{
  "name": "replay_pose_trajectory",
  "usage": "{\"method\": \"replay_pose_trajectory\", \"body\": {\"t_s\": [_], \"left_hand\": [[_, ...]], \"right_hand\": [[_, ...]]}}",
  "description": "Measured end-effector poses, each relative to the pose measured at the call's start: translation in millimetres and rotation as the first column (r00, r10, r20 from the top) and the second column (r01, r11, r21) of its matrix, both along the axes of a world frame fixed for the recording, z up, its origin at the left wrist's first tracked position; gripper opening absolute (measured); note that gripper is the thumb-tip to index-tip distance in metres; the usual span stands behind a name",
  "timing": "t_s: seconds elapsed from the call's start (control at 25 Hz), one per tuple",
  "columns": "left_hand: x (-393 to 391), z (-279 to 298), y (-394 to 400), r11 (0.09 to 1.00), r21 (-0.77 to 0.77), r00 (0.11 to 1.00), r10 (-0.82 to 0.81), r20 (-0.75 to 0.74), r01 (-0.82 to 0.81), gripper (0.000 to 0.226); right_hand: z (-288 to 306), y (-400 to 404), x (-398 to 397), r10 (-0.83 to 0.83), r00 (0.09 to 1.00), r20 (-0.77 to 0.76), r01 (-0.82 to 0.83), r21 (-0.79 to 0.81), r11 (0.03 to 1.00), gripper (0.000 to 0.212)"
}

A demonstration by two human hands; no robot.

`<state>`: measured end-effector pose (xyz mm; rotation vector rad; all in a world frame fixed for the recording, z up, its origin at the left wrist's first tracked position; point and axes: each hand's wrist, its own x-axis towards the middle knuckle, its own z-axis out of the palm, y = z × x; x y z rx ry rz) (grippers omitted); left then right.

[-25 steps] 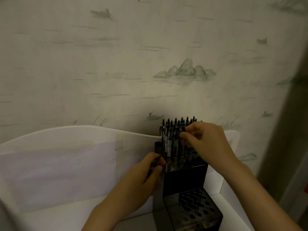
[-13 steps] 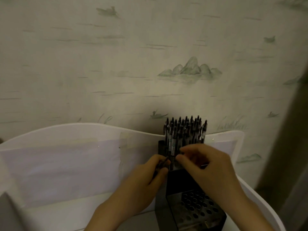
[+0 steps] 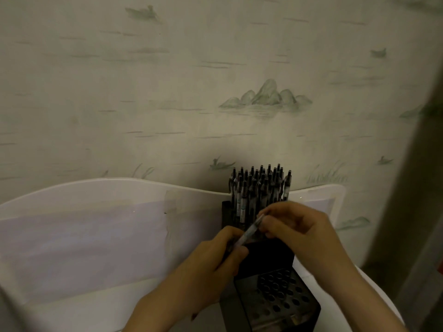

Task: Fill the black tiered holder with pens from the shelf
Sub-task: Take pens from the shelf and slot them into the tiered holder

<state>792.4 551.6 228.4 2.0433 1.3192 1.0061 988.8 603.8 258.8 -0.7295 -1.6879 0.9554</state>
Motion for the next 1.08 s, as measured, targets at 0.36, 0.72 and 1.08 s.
{"method": "replay_pose_trajectory", "body": {"t_s": [0.36,0.72,1.08], "left_hand": [[-6,-1,1,0.998,0.041,0.999,0.041,-0.019,-0.040,0.009],[-7,5,-2,0.994,0.070,0.996,0.081,-0.029,-0.079,0.006],[-6,4,1,0.992,0.089,0.995,0.095,-0.020,-0.093,0.005]], "right_hand": [[55,23,19,-0.248,0.927,-0.281,0.312,0.210,0.927,0.008],[39,37,8,-0.446,0.894,-0.049,0.429,0.387,0.816,0.009],[33,44,5,-0.462,0.885,0.060,0.420,0.325,0.848,0.008]]}}
